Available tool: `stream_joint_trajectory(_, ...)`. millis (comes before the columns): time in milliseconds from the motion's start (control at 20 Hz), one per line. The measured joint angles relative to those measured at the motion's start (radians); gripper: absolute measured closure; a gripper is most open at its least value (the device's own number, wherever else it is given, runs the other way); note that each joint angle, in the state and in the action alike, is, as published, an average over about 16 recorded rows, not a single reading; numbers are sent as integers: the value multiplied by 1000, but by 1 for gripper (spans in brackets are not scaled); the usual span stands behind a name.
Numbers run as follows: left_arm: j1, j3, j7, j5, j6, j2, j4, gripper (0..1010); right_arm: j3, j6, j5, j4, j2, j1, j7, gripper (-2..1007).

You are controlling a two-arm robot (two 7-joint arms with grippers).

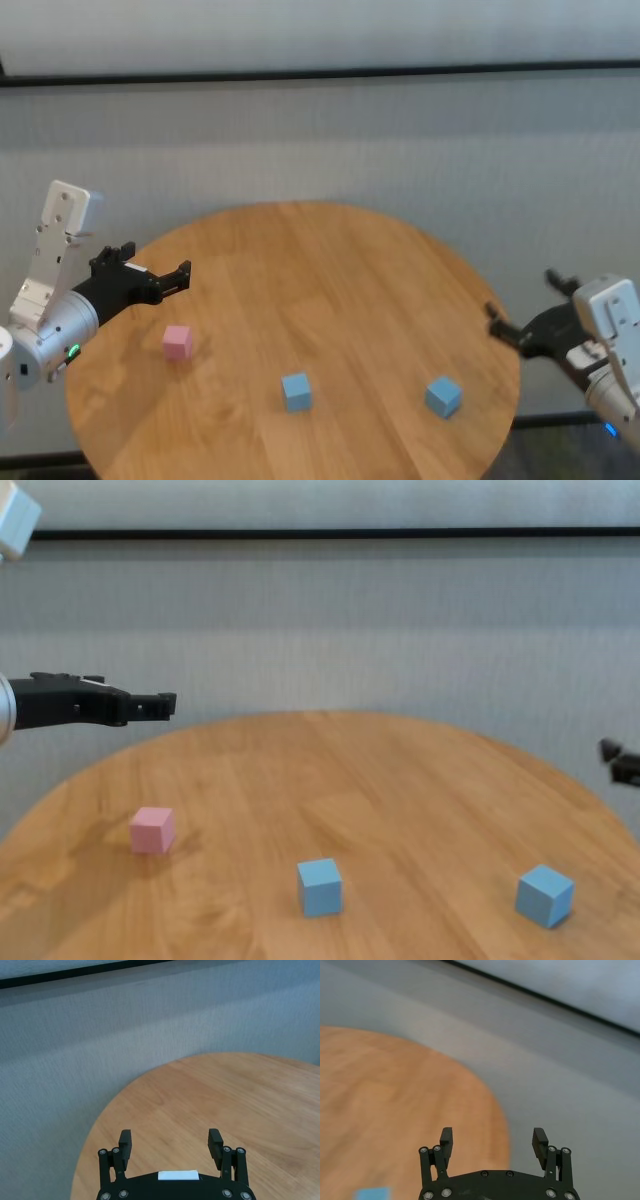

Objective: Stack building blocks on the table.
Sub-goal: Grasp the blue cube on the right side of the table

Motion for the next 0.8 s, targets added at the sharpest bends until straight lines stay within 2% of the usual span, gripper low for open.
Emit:
stream_joint_trajectory(250, -3, 5, -3, 0, 2, 1, 2, 7, 17, 98, 69, -41, 16, -20, 64, 5)
stream_joint_trajectory(550, -5, 8, -5, 1, 4, 2, 4, 7, 42, 249, 168, -93, 26, -42, 147, 5)
stream_joint_trajectory(700, -6, 9, -5, 1, 4, 2, 4, 7, 44, 308, 196, -105, 22, -41, 179, 5)
stream_joint_trajectory(800, -6, 9, -6, 1, 5, 2, 4, 7, 41, 335, 205, -107, 19, -38, 202, 5)
